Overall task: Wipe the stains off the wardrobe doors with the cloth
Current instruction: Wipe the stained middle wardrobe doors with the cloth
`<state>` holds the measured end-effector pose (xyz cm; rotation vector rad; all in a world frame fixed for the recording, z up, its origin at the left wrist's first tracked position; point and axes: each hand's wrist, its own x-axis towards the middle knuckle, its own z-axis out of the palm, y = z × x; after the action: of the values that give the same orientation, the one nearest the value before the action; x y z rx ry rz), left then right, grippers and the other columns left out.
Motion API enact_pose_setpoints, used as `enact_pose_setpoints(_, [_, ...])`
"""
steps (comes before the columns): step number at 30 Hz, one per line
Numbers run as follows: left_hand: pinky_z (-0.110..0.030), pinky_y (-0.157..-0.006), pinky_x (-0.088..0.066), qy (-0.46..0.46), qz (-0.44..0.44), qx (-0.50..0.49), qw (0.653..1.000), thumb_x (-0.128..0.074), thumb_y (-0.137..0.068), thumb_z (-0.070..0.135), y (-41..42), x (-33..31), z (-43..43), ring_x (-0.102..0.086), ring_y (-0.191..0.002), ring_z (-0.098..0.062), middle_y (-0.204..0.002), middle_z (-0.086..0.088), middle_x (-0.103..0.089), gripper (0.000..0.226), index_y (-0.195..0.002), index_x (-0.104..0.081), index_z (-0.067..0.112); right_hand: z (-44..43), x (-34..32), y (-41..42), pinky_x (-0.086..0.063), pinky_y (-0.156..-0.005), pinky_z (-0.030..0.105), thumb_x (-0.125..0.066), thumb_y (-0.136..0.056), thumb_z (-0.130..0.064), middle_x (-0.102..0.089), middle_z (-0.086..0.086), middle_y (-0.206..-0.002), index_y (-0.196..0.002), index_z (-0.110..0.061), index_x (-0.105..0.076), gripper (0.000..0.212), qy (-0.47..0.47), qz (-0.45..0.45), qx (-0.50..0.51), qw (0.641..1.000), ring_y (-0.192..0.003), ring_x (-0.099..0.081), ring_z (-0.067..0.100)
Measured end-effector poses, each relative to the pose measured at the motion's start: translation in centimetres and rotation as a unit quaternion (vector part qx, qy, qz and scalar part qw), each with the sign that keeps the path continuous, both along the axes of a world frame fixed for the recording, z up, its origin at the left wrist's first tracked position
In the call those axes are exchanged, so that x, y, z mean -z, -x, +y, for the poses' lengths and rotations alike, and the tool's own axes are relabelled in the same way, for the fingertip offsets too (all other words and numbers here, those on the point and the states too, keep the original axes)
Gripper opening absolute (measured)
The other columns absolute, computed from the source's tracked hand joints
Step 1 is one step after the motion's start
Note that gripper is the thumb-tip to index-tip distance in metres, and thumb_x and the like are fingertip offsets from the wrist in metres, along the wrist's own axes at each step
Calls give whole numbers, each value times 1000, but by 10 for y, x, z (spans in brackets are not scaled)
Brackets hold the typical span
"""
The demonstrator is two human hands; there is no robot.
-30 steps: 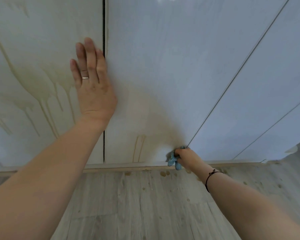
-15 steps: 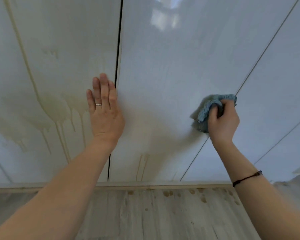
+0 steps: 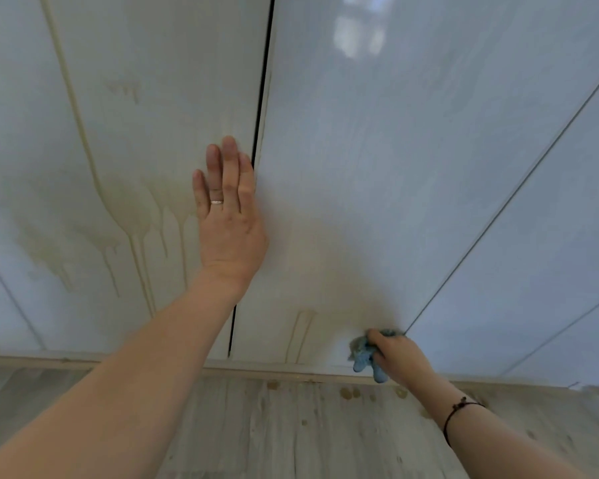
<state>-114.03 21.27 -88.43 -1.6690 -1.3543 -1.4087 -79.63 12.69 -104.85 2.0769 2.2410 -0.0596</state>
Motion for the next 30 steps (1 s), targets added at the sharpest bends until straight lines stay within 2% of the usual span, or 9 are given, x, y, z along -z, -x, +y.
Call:
enact_pose_setpoints(3, [-57, -122, -10, 2, -5, 7, 1000, -42, -81, -15, 1, 1, -1, -20, -146, -48, -158, -28, -24, 73, -150, -18, -7, -10, -14, 11, -36, -58, 29, -58, -90, -17, -59, -2, -81, -98, -22, -51, 12, -37, 121, 54, 990, -76, -60, 24])
enact_pose_setpoints(6, [-57, -122, -13, 4, -1, 1, 1000, -44, -82, -14, 2, 2, -2, -22, -147, -47, -158, -26, -24, 73, -150, -20, -6, -17, -39, 21, -37, -50, 20, -76, -85, -22, -58, 1, -70, -86, -18, -48, 29, -134, 271, 162, 939, -62, -54, 14])
enact_pose_setpoints(9, [-58, -121, -16, 16, 1, -3, 1000, -42, -82, -13, 1, 2, -3, -21, -148, -45, -160, -24, -22, 73, -151, -21, -6, -23, -87, 40, -46, -59, 23, -82, -83, -32, -63, -3, -83, -98, -17, -50, 39, -217, 379, 205, 876, -76, -62, 11])
enact_pose_setpoints(12, [-59, -120, -18, 32, 5, -5, 999, -43, -81, -13, 1, 1, -5, -20, -148, -45, -161, -22, -18, 74, -152, -21, -6, -28, -126, 50, -50, -62, 34, -57, -100, -19, -65, 6, -89, -114, -21, -47, 17, -266, 466, 169, 827, -78, -62, 24])
enact_pose_setpoints(14, [-59, -120, -18, 41, 7, -8, 999, -42, -80, -14, 1, -1, -8, -19, -148, -45, -161, -22, -19, 75, -152, -21, -6, -29, -141, 52, -53, -66, 43, -45, -94, -5, -68, 12, -92, -120, -30, -46, 36, -278, 488, 126, 818, -78, -64, 30])
enact_pose_setpoints(17, [-58, -121, -16, 53, 12, 1, 999, -44, -78, -14, 4, -4, -12, -19, -149, -44, -161, -23, -21, 78, -152, -22, -6, -33, -140, 56, -58, -74, 27, -60, -91, -6, -71, -7, -104, -123, -33, -47, 45, -250, 455, 111, 848, -88, -70, 7])
enact_pose_setpoints(20, [-56, -122, -15, 69, 14, 11, 997, -47, -75, -14, 8, -9, -18, -18, -149, -43, -161, -23, -21, 81, -152, -25, -5, -29, -115, 56, -52, -66, 17, -80, -85, -20, -67, -10, -90, -106, -24, -47, 39, -236, 387, 122, 883, -77, -65, 2])
enact_pose_setpoints(25, [-53, -117, -26, 44, 65, 1, 997, -44, -80, -3, 20, -14, -30, -30, -146, -43, -156, -23, -34, 61, -141, -48, -1, -9, -56, 36, -33, -47, 33, -76, -82, -8, -42, 1, -59, -74, -16, -34, 43, -250, 280, 148, 915, -51, -38, 16])
enact_pose_setpoints(30, [-44, -72, -44, 51, 200, 62, 976, -49, -77, 3, 58, 17, -39, -61, -78, -36, -101, -16, -64, 24, -98, -61, 5, -4, 37, 34, -27, -47, 31, -77, -83, -15, -45, 0, -52, -63, -10, -50, 34, -117, 201, 134, 963, -50, -41, 20])
